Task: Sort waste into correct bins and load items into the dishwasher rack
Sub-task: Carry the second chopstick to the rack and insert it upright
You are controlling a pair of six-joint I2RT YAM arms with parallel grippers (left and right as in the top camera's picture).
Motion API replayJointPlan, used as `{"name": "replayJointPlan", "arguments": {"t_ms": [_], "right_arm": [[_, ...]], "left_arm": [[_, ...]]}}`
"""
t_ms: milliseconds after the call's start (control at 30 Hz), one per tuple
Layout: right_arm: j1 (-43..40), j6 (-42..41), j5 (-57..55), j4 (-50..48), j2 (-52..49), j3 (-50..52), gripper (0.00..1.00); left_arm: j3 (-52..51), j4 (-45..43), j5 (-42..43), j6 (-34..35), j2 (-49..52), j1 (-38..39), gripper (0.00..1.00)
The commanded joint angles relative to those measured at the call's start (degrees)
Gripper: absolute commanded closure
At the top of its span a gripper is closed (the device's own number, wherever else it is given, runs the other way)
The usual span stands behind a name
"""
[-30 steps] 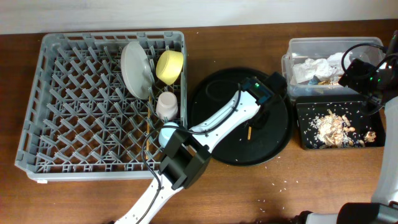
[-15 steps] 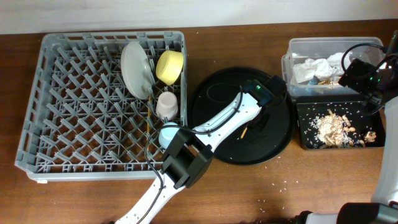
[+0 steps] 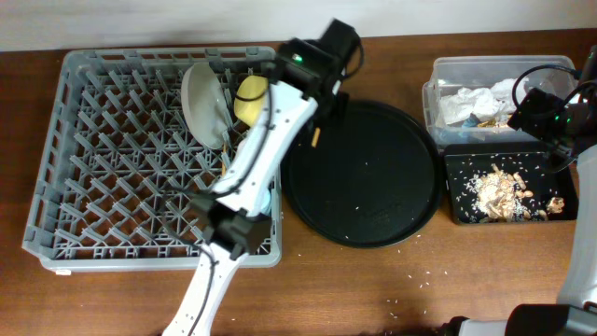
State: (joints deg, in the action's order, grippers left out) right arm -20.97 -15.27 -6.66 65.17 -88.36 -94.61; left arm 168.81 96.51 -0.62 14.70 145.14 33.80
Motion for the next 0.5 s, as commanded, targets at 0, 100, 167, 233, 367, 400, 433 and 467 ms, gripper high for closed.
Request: {"name": "replayJointPlan", "arguments": {"t_ms": [0, 100, 167, 233, 367, 400, 433, 467], "right_arm": [[-0.07, -0.66, -0.92, 0.0, -0.22, -0.17, 0.02], [-0.07, -0.66, -0.92, 0.02, -0.22, -0.17, 0.02], [-0.07, -0.66, -0.92, 0.0, -0.22, -0.17, 0.02], [-0.07, -0.66, -0.92, 0.0, -0.22, -0.17, 0.02], [-0.07, -0.66, -0.92, 0.0, -0.22, -0.17, 0.02], [-0.07, -0.66, -0.92, 0.0, -0.22, -0.17, 0.02], [-0.07, -0.66, -0.9, 0.0, -0.22, -0.17, 0.02], [-0.07, -0.66, -0.92, 0.0, -0.22, -0.17, 0.01]], "left_arm": [[-9.07, 0.24, -3.98, -2.75, -17.0, -4.07, 1.0], [-30.36, 0.22, -10.05, 1.84, -32.79, -9.55, 1.0], [-44.68, 0.15, -11.58, 6.36, -40.02, -12.22, 0.99], [-57.44, -3.28, -12.94, 6.64, -43.52, -13.33, 1.0], [-77.09, -18.4, -13.57, 4.76, -43.91, -13.66, 1.0], [-80.76, -21.59, -13.81, 4.79, -43.91, -14.29, 1.0], [-83.38, -24.28, -13.77, 4.79, -43.91, -15.37, 1.0], [-85.24, -26.56, -13.77, 4.76, -43.91, -16.13, 1.0]]}}
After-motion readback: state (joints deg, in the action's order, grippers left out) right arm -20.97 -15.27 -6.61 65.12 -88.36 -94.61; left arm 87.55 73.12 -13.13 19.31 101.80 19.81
